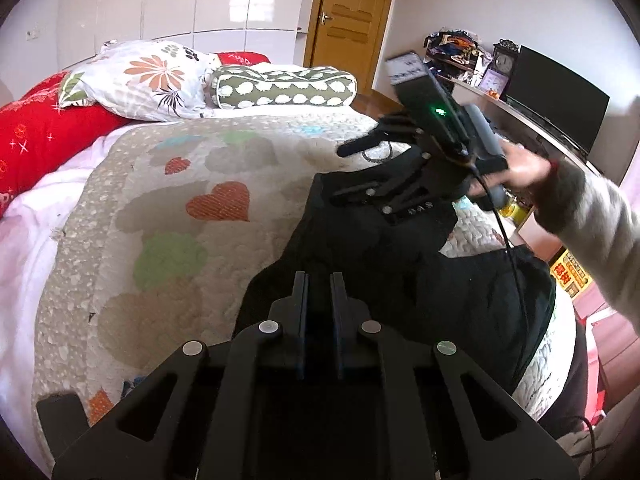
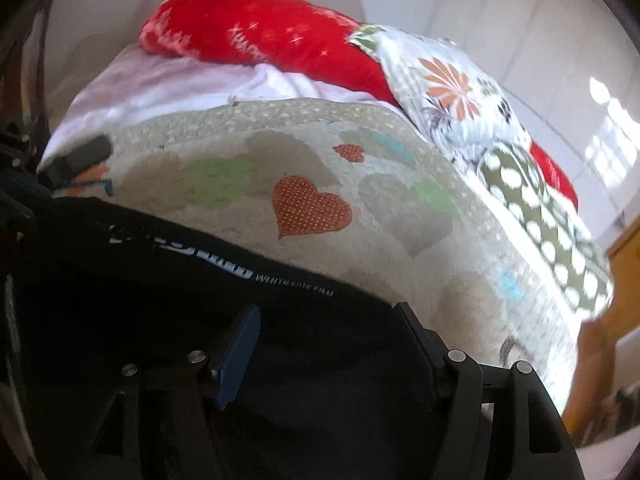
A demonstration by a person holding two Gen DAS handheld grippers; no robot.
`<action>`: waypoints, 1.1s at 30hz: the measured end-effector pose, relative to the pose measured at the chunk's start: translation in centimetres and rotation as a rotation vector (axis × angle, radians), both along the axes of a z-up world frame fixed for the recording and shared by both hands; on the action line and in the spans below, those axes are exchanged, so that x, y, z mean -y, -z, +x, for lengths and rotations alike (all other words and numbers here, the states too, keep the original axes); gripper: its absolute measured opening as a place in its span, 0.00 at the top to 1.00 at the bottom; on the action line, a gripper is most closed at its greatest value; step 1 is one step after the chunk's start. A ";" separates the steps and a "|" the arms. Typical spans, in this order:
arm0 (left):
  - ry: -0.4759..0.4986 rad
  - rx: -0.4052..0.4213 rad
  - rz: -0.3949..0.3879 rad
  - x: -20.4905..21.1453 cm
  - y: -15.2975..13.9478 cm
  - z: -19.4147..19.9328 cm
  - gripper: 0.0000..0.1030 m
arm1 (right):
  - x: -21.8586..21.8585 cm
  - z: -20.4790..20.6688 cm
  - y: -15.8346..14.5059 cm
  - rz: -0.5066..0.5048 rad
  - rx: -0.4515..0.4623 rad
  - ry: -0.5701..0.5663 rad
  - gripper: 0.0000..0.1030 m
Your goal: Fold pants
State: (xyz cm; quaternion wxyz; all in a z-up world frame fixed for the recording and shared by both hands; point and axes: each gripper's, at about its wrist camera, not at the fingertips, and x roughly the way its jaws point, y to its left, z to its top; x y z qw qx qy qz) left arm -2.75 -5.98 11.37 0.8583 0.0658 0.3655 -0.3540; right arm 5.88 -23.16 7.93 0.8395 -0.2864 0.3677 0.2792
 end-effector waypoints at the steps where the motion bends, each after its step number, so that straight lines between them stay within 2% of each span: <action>1: 0.003 0.001 -0.001 0.0 0.1 0.1 0.92 | -0.4 0.6 0.2 -0.025 -0.003 -0.017 0.36; 4: 0.007 0.000 -0.008 -0.1 0.3 0.3 0.92 | -1.2 2.5 1.1 -0.064 -0.036 -0.062 0.36; 8: 0.011 -0.007 -0.010 -0.6 0.6 0.6 0.92 | -3.2 3.4 4.0 -0.205 -0.094 -0.174 0.37; 10: 0.013 -0.006 -0.006 -0.8 0.7 0.7 0.92 | -3.8 3.3 5.1 -0.252 -0.065 -0.195 0.51; 11: 0.009 -0.005 -0.002 -0.9 0.8 0.9 0.92 | -3.6 3.4 5.1 -0.241 -0.073 -0.175 0.55; 12: 0.001 -0.007 0.002 -1.0 1.0 1.2 0.92 | -3.3 3.7 5.0 -0.223 -0.088 -0.145 0.65; 14: -0.024 -0.009 0.006 -1.3 1.1 2.1 0.92 | -2.4 3.6 4.2 -0.175 -0.101 -0.091 0.74; 15: -0.049 -0.008 0.007 -1.5 1.0 3.1 0.92 | -1.9 3.3 3.6 -0.169 -0.083 -0.059 0.91; 16: -0.076 -0.006 0.005 -1.6 0.7 4.0 0.92 | -1.5 3.1 3.0 -0.167 -0.063 -0.033 0.95; 19: -0.164 0.006 0.011 -1.6 -0.5 7.1 0.92 | -0.4 2.2 -0.2 -0.126 -0.018 0.049 0.95; 22: -0.213 0.039 0.018 -1.6 -2.1 8.1 0.92 | 0.0 -0.2 -4.2 -0.109 0.053 0.115 0.95; 24: -0.214 0.053 -0.016 -2.4 -3.2 7.0 0.92 | 0.4 -2.7 -6.9 -0.078 0.085 0.143 0.95; 27: -0.203 0.081 -0.058 -4.1 -3.9 3.7 0.92 | 0.6 -8.3 -9.4 0.003 0.092 0.159 0.95; 29: -0.210 0.085 -0.057 -5.7 -3.2 0.7 0.92 | 0.2 -12.5 -9.2 0.055 0.072 0.141 0.95; 30: -0.217 0.079 -0.055 -6.2 -2.7 -0.4 0.92 | -0.4 -15.5 -8.3 0.088 0.048 0.122 0.95; 33: -0.247 0.030 -0.067 -8.2 -0.3 -3.4 0.92 | -1.7 -20.7 -4.5 0.211 -0.059 0.093 0.95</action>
